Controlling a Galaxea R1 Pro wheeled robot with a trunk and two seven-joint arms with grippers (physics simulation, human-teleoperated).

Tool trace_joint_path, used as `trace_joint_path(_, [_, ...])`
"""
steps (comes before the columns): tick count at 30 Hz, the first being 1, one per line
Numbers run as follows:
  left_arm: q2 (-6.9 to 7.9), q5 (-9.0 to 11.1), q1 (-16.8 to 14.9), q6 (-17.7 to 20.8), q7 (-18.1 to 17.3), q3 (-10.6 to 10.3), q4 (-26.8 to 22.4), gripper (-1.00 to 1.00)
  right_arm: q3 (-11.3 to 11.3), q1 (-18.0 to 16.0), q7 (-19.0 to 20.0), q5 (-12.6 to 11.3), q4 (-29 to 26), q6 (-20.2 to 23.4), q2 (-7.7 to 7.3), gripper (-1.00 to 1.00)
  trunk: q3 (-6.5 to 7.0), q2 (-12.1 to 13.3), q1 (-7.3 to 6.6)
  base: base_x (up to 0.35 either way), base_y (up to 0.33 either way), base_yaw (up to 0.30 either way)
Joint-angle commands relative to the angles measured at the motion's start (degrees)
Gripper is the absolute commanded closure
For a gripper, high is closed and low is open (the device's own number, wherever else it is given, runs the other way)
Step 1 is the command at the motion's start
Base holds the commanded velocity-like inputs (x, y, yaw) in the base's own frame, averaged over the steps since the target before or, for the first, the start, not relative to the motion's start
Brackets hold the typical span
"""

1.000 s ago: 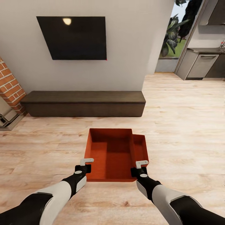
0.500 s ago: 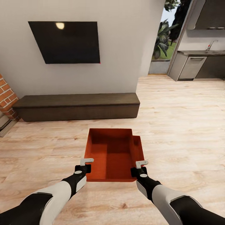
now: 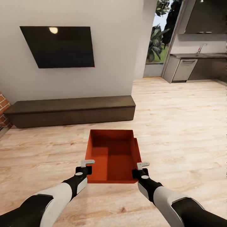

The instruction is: Move the two storage containers from the living room to the garage. In the garage, place one container on the floor and stack the other container on top of it (either order is fine).

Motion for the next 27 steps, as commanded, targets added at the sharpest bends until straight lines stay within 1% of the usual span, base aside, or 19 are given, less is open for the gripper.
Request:
trace_joint_path(1, [-0.01, 0.0, -0.1, -0.3, 1.2, 1.3, -0.1, 1.00, -0.6, 0.0, -0.3, -1.2, 0.3, -0.2, 0.08, 1.00, 0.04, 0.0, 0.01, 0.000, 0.000, -0.131])
trace_joint_path(9, [-0.12, 0.0, -0.1, -0.4, 1.2, 1.3, -0.1, 1.00, -0.6, 0.0, -0.3, -1.2, 0.3, -0.2, 0.08, 1.00, 0.62, 0.0, 0.01, 0.000, 0.000, -0.108])
trace_joint_path(14, [-0.18, 0.0, -0.1, -0.4, 1.2, 1.3, -0.1, 1.00, -0.6, 0.0, -0.2, -1.1, 0.3, -0.2, 0.08, 1.00, 0.85, 0.0, 0.01, 0.000, 0.000, -0.012])
trace_joint_path(27, [-0.27, 0.0, -0.1, -0.4, 1.2, 1.3, -0.1, 1.00, -0.6, 0.0, -0.2, -1.2, 0.3, -0.2, 0.08, 1.00, 1.98, 0.0, 0.01, 0.000, 0.000, 0.000])
